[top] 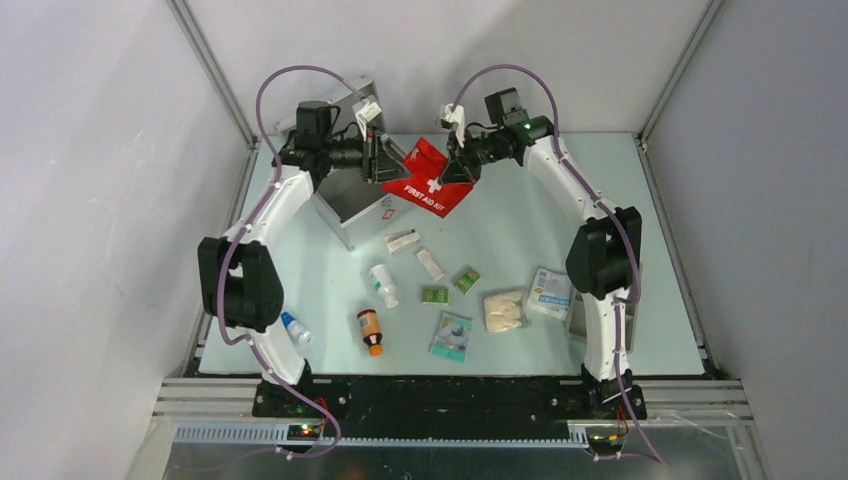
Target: Organize the medicine kit
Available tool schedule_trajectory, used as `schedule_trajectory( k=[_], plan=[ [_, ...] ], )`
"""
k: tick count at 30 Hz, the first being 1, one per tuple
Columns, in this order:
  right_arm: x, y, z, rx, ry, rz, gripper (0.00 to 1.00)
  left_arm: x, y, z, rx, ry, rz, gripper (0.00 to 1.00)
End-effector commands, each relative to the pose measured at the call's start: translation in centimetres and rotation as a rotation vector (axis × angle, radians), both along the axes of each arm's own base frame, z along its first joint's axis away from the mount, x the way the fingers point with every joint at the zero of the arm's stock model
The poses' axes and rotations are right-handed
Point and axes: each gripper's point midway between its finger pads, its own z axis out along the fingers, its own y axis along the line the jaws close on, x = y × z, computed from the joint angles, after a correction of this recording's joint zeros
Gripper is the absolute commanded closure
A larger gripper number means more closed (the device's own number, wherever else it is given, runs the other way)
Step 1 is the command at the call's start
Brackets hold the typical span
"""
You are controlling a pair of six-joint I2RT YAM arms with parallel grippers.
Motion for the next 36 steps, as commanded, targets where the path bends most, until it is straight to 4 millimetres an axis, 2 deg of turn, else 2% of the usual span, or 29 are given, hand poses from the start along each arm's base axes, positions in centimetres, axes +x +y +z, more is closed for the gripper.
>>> schedule_trajectory(
  k=[1,4,5,8,9,11,14,15,18,20,23,24,25,26,27,28,29,30,33,36],
  plan=[
    [-0.5,0.8,2.2,0.056,-0.015,0.018,1.0,0.2,-0.3,1.6,-0.028,-0.049,-0.035,0.66],
    [-0.7,1.1,2.1,0.058,-0.012,0.026,1.0,0.5,-0.5,1.3,-0.013,-0.067,-0.024,0.57],
    [-0.7,1.3,2.1,0.059,-0.01,0.028,1.0,0.5,-0.6,1.3,-0.011,-0.072,-0.026,0.57],
    [-0.7,1.5,2.0,0.058,-0.009,0.029,1.0,0.7,-1.2,1.4,-0.008,-0.087,-0.032,0.72],
    [-0.7,1.5,1.9,0.058,-0.008,0.03,1.0,0.8,-1.3,1.3,-0.008,-0.082,-0.032,0.72],
    [-0.7,1.6,1.8,0.056,-0.006,0.03,1.0,1.0,-1.5,1.4,-0.006,-0.082,-0.026,0.63],
    [-0.7,1.7,1.5,0.05,-0.002,0.029,1.0,1.1,-1.7,1.6,-0.007,-0.098,-0.03,0.62],
    [-0.7,1.8,1.5,0.049,-0.002,0.029,1.0,1.1,-1.9,1.7,-0.01,-0.1,-0.035,0.66],
    [-0.8,1.9,1.2,0.044,0.001,0.031,1.0,1.2,-2.0,1.9,-0.016,-0.1,-0.041,0.69],
    [-0.8,2.0,1.1,0.042,0.004,0.029,1.0,1.3,-2.2,2.0,-0.021,-0.103,-0.05,0.77],
    [-0.6,2.1,0.9,0.034,0.003,0.016,0.99,1.3,-2.2,2.1,-0.025,-0.106,-0.056,0.95],
    [-0.5,2.1,0.9,0.031,0.001,0.011,0.95,1.3,-2.2,2.2,-0.025,-0.109,-0.055,0.99],
    [0.0,1.9,0.8,0.015,-0.012,-0.019,0.82,1.3,-2.2,2.2,-0.024,-0.109,-0.05,0.99],
    [0.8,1.8,1.3,0.021,-0.013,-0.065,0.74,1.6,-2.1,2.2,-0.015,-0.113,-0.031,1.0],
    [1.8,1.4,1.7,0.014,-0.021,-0.132,0.57,1.7,-2.1,2.0,-0.009,-0.112,-0.02,1.0],
    [3.0,0.8,3.5,0.05,-0.005,-0.226,0.42,2.0,-1.8,1.8,0.006,-0.12,0.007,1.0],
    [3.5,0.2,4.5,0.086,0.049,-0.297,0.36,2.0,-1.6,2.0,0.014,-0.137,0.024,1.0],
    [3.9,0.0,6.6,0.132,0.027,-0.323,0.3,2.3,-1.4,1.4,0.037,-0.145,0.053,1.0],
    [3.4,-0.6,9.7,0.203,0.103,-0.363,0.27,3.0,-0.6,1.1,0.08,-0.18,0.126,1.0],
    [1.7,-0.2,10.0,0.219,0.21,-0.327,0.3,3.7,-0.2,0.3,0.132,-0.217,0.183,1.0]
  ],
)
